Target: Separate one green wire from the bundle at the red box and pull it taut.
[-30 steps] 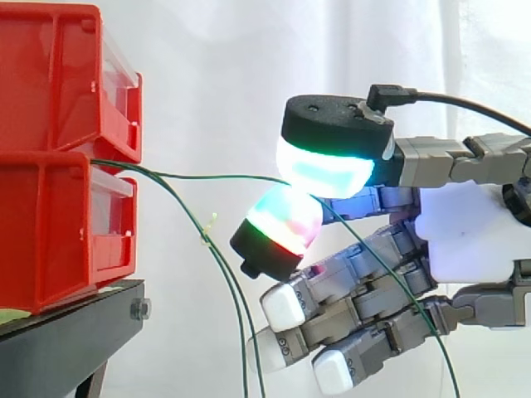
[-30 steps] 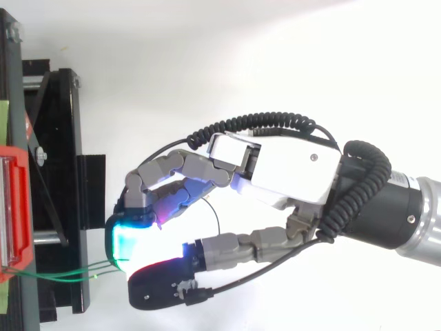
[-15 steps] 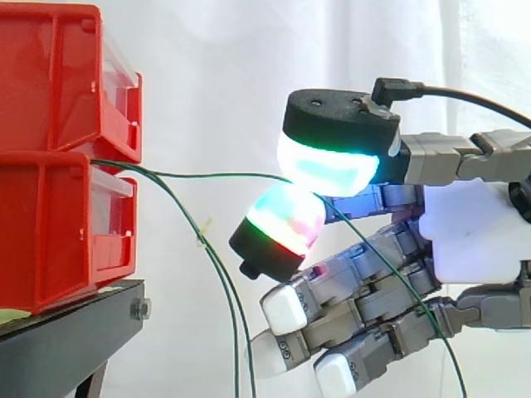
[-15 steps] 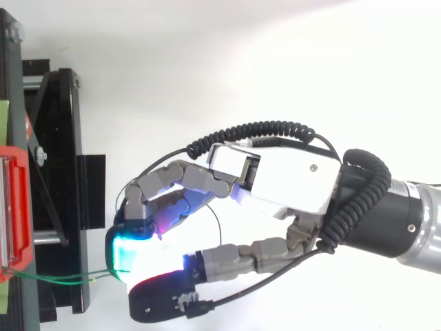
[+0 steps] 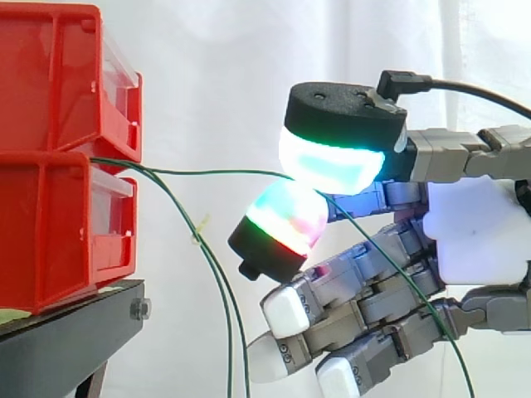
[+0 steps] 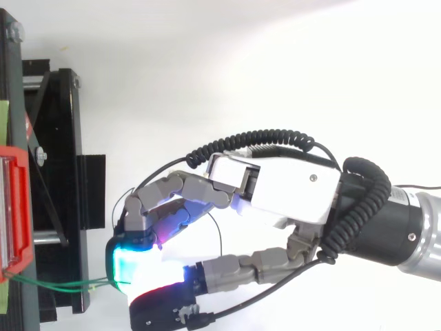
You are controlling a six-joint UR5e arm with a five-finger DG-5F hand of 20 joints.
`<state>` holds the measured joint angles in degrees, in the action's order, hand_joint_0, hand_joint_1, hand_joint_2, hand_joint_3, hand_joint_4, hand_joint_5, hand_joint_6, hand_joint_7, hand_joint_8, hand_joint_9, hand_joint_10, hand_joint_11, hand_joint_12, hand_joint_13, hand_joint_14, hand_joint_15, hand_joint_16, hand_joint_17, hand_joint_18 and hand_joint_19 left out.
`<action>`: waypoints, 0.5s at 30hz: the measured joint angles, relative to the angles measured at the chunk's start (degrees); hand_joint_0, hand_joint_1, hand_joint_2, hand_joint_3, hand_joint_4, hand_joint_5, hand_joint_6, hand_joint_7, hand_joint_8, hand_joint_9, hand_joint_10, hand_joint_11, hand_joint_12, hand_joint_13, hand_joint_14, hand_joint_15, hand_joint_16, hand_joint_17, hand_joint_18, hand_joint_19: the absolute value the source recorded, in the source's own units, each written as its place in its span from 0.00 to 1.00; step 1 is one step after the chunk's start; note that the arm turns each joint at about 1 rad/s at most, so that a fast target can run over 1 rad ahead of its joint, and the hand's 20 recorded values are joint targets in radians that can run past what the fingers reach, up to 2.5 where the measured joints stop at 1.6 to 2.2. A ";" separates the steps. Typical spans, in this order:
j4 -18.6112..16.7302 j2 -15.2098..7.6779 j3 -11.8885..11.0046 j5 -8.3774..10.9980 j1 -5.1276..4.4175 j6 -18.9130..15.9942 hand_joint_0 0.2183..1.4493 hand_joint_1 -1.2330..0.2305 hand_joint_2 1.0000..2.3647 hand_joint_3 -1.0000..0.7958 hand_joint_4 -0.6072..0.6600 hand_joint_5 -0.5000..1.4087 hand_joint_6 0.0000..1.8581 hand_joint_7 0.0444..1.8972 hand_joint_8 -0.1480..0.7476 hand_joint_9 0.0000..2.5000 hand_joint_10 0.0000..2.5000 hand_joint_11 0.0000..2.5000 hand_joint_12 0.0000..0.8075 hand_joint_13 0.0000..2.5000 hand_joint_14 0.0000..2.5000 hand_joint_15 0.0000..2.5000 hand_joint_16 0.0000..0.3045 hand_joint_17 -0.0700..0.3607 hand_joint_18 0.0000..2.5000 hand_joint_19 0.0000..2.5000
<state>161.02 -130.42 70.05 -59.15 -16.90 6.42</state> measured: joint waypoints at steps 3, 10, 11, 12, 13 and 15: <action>0.00 0.00 0.00 0.00 -0.14 0.00 0.31 0.32 0.01 0.57 0.42 0.19 0.47 0.62 0.53 0.38 0.00 0.19 0.42 0.30 0.00 0.09 0.16 0.42 0.32 0.12; 0.00 0.00 0.00 0.00 -0.43 0.00 0.31 0.32 0.01 0.57 0.42 0.19 0.47 0.62 0.53 0.38 0.00 0.19 0.42 0.30 0.00 0.09 0.16 0.42 0.32 0.12; 0.00 0.00 0.00 0.00 -0.46 0.00 0.31 0.32 0.01 0.57 0.42 0.19 0.47 0.62 0.53 0.38 0.00 0.19 0.42 0.30 0.00 0.09 0.16 0.42 0.32 0.12; 0.00 0.00 0.00 0.00 -0.51 0.00 0.31 0.32 0.01 0.57 0.42 0.19 0.47 0.62 0.53 0.38 0.00 0.18 0.42 0.30 0.00 0.09 0.16 0.42 0.32 0.12; 0.00 -0.01 -0.01 0.00 -0.54 0.00 0.31 0.32 0.01 0.57 0.41 0.19 0.47 0.61 0.53 0.38 0.00 0.19 0.42 0.30 0.00 0.09 0.16 0.42 0.32 0.12; 0.00 -0.01 -0.01 0.00 -0.64 0.00 0.31 0.32 0.01 0.57 0.42 0.19 0.47 0.61 0.53 0.38 0.01 0.19 0.42 0.30 0.00 0.09 0.16 0.42 0.32 0.12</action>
<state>161.01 -130.43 70.03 -59.15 -17.54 6.42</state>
